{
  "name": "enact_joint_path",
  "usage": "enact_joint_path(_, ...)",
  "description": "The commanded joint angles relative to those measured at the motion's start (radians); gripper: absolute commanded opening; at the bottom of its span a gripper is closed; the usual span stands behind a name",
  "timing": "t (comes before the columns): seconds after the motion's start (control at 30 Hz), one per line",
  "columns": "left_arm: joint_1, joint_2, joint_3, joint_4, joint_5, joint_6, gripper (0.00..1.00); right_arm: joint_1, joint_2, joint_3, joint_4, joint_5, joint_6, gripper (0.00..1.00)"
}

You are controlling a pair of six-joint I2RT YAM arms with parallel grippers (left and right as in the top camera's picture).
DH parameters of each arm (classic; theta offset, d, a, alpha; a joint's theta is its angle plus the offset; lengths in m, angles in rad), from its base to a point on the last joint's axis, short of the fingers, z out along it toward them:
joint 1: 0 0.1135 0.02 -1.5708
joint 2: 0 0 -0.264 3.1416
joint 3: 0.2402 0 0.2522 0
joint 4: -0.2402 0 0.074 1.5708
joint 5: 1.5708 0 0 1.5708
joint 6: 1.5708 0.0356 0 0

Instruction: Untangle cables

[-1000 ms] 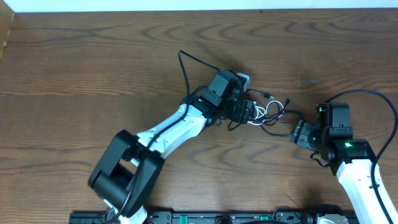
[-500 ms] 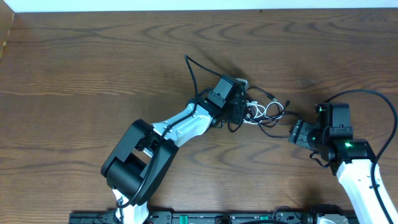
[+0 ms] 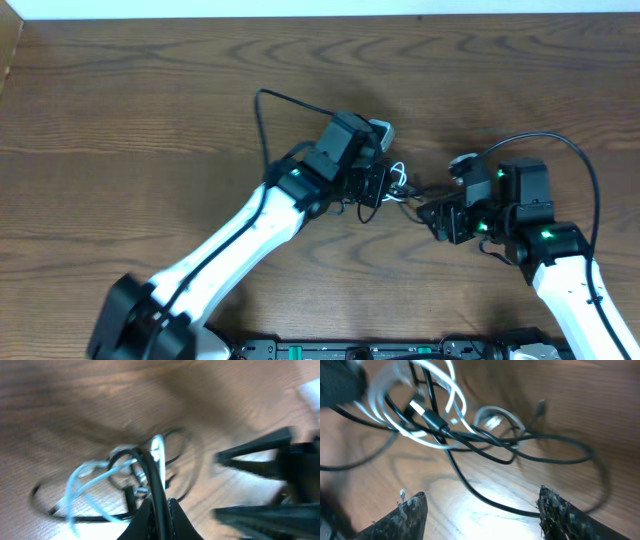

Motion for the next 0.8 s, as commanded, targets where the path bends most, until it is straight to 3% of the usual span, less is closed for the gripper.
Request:
enact_joint_path(0.0, -0.002, -0.046, -0.003, -0.023, 0.021, 0.002, 0.07, 0.033, 0.005, 0.018, 0.014, -0.047, -0.064, 0.67)
enact_joint_path(0.2, -0.001, -0.061, -0.003, -0.058, 0.034, 0.002, 0.07, 0.068, 0.01, 0.018, 0.065, -0.059, -0.064, 0.67)
enact_joint_path(0.57, -0.001, -0.061, -0.002, 0.031, 0.266, 0.002, 0.08, 0.174, 0.033, 0.018, 0.087, -0.037, -0.087, 0.68)
enact_joint_path(0.63, -0.001, -0.061, -0.002, 0.034, 0.29, 0.002, 0.08, 0.174, 0.047, 0.018, 0.098, -0.019, -0.087, 0.53)
enact_joint_path(0.73, -0.001, -0.061, -0.002, 0.032, 0.285, 0.002, 0.08, 0.174, 0.073, 0.018, 0.104, 0.053, -0.084, 0.01)
enact_joint_path(0.77, -0.001, -0.061, -0.003, 0.032, 0.27, 0.002, 0.07, 0.174, 0.08, 0.018, 0.1, 0.1, -0.057, 0.01)
